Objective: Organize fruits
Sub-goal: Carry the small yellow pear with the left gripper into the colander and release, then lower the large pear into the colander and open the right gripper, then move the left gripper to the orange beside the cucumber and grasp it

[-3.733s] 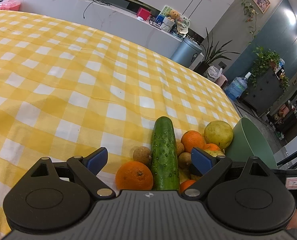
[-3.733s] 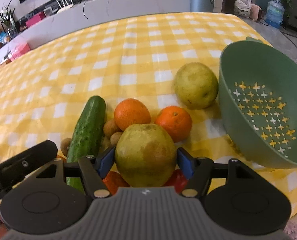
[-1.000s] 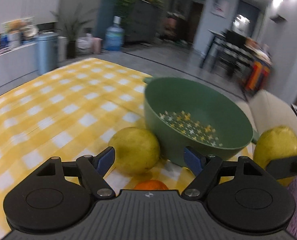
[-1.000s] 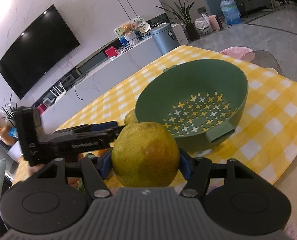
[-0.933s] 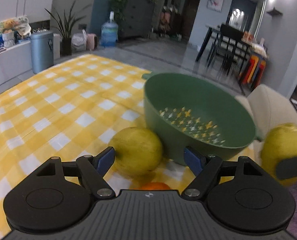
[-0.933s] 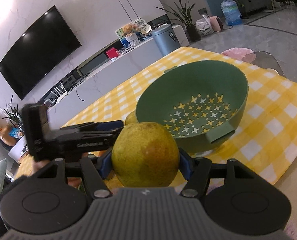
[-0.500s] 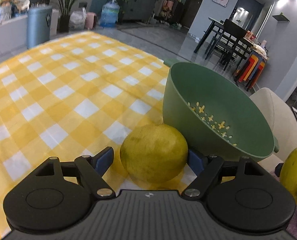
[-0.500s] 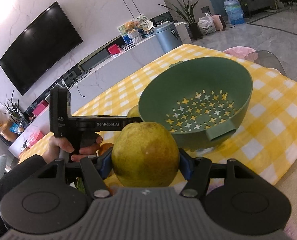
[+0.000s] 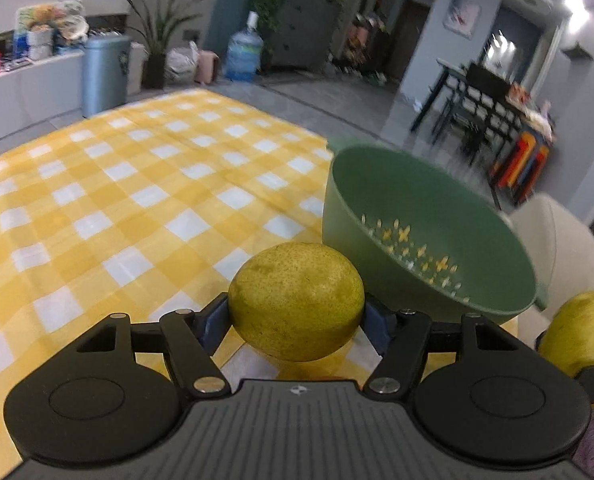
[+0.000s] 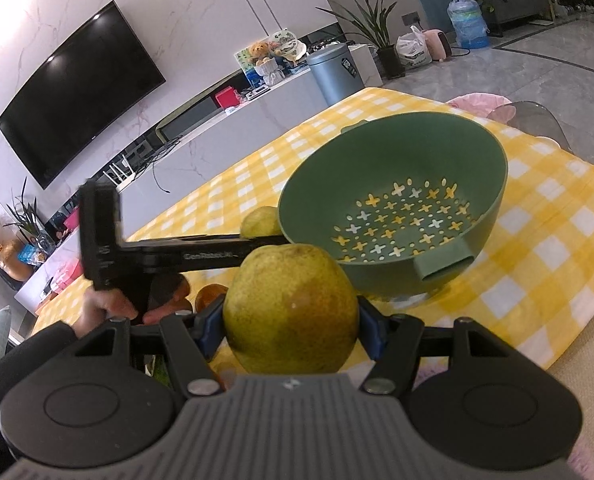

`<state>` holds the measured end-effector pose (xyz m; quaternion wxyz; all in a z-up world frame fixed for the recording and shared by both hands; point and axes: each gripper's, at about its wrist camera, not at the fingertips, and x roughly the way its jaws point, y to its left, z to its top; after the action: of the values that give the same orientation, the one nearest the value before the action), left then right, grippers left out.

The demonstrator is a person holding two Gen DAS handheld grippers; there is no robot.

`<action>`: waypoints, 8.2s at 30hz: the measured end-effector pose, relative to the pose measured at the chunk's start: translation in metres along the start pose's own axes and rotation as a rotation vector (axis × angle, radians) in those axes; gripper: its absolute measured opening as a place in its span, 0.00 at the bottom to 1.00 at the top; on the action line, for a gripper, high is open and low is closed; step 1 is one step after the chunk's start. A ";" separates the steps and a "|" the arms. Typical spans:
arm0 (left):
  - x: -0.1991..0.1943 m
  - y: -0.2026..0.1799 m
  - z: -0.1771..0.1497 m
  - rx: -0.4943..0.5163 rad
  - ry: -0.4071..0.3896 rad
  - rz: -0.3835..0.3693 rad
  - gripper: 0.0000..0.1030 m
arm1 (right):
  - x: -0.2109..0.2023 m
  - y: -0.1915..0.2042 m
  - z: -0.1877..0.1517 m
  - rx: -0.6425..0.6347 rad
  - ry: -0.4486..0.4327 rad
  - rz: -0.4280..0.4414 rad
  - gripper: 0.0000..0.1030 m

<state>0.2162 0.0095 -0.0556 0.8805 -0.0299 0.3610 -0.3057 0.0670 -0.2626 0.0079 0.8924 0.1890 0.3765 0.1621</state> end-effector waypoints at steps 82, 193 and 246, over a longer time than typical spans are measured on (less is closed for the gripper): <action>-0.048 -0.083 -0.008 -0.367 -0.007 0.347 0.87 | -0.042 -0.035 0.095 -0.159 -0.018 -0.055 0.61; -0.183 -0.032 -0.131 -0.695 0.110 0.555 0.86 | 0.097 0.109 -0.037 -0.085 0.395 -0.159 0.40; -0.151 -0.017 -0.133 -0.506 0.014 0.395 0.77 | 0.111 0.103 -0.036 -0.323 0.337 -0.141 0.39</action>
<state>0.0371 0.1024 -0.0557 0.8850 -0.1752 0.4304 -0.0297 0.0989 -0.1171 -0.0358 0.8446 -0.0126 0.5016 0.1868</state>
